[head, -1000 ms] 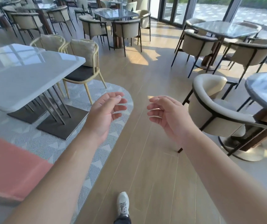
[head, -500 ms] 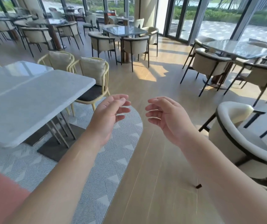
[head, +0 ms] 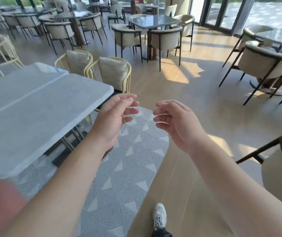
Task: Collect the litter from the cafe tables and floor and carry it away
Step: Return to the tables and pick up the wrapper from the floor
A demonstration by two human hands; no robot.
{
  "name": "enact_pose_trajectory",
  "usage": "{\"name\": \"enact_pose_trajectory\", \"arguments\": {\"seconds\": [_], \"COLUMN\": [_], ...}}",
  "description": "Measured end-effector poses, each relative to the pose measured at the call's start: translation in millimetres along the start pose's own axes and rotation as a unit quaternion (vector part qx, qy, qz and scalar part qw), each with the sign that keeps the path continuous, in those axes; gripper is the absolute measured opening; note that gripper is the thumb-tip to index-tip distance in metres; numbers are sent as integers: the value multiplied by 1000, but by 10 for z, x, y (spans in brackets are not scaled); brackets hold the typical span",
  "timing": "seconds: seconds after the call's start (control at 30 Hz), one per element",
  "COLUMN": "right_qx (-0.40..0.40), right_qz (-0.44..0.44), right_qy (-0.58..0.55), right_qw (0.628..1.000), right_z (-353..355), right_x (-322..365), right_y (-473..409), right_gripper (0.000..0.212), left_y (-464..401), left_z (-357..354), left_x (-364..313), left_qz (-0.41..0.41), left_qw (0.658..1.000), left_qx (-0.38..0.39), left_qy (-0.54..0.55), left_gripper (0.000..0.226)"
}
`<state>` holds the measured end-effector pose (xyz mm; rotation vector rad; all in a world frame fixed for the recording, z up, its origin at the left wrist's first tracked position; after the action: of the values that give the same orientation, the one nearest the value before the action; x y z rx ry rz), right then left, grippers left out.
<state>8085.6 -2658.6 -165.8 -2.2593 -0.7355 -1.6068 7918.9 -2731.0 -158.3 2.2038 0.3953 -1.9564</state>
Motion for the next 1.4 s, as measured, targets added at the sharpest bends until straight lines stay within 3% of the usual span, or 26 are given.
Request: {"name": "enact_pose_trajectory", "arguments": {"seconds": [0.3, 0.77, 1.13, 1.4], "right_qx": [30, 72, 56, 47], "right_qz": [8, 62, 66, 104], "right_qy": [-10, 30, 55, 67], "right_qw": [999, 995, 995, 991], "right_z": [392, 488, 383, 537], "right_x": [462, 1156, 1455, 1924], "right_y": [-1635, -3645, -5876, -7001], "right_gripper": [20, 17, 15, 18], "left_y": [-1569, -3691, -5968, -7284], "left_z": [-95, 162, 811, 708], "left_x": [-93, -499, -373, -590], "left_qz": [8, -61, -59, -82], "left_qw": [999, 998, 998, 997], "left_qx": [-42, -5, -24, 5], "left_qy": [-1, -14, 23, -11], "left_gripper": [21, 20, 21, 19]}}
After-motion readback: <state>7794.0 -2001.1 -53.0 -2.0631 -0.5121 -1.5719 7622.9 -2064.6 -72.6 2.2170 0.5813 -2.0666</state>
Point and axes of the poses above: each hand's wrist, its own y-axis away from the middle knuckle, its own z-axis out of the back of the hand, x = y × z, the point moved 3 cm from there along -y, towards the middle knuckle, and after that the axes turned 5 degrees about x, right-handed, at the moved point
